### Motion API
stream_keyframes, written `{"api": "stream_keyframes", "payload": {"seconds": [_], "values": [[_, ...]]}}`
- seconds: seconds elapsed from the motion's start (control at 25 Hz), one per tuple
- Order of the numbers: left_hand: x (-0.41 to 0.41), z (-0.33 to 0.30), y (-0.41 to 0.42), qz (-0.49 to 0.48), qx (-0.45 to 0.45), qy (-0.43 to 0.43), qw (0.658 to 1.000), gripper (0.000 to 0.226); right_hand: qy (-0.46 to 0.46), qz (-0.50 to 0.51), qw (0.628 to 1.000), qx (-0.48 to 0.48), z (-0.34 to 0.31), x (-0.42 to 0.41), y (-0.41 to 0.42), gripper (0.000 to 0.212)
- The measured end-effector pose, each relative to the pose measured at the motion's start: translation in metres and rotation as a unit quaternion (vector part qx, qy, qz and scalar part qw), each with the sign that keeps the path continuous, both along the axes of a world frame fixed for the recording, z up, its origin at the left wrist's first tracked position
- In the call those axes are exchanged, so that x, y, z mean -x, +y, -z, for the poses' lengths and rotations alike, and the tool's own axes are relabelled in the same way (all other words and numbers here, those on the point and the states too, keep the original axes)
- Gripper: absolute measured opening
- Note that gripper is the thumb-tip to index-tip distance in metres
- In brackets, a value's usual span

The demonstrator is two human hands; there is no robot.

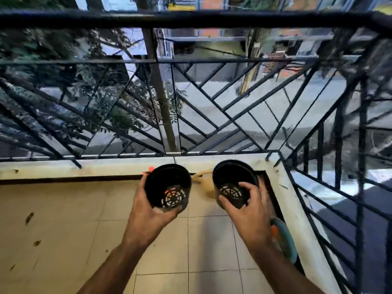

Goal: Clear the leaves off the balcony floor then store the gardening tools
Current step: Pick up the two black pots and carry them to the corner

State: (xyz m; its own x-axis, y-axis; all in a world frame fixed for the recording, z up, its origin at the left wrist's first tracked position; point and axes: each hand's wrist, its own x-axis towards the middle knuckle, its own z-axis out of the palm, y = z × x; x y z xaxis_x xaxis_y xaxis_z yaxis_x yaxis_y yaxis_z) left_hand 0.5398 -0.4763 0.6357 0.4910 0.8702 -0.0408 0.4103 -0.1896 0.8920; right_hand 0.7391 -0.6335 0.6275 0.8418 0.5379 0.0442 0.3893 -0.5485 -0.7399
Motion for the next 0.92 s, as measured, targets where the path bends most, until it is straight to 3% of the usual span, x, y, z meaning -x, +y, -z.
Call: {"api": "stream_keyframes", "payload": {"seconds": [0.28,0.44,0.56,0.72,0.92], "values": [[-0.004,0.174,0.049,0.002,-0.020,-0.001,1.000,0.127,0.004,0.004,0.999,-0.034,0.181,0.000,0.047,0.079],[-0.006,0.291,0.065,0.001,-0.047,-0.016,0.999,0.108,0.015,0.010,0.998,-0.054,0.301,0.000,0.070,0.057],[-0.013,0.394,0.078,-0.012,-0.053,-0.022,0.998,0.105,0.002,0.009,0.999,-0.046,0.398,-0.006,0.090,0.053],[-0.015,0.513,0.092,0.007,-0.085,-0.020,0.996,0.109,-0.025,-0.007,0.998,-0.054,0.510,-0.017,0.103,0.054],[-0.014,0.603,0.111,0.032,-0.077,0.001,0.996,0.127,-0.040,-0.013,0.998,-0.053,0.595,-0.028,0.115,0.049]]}}
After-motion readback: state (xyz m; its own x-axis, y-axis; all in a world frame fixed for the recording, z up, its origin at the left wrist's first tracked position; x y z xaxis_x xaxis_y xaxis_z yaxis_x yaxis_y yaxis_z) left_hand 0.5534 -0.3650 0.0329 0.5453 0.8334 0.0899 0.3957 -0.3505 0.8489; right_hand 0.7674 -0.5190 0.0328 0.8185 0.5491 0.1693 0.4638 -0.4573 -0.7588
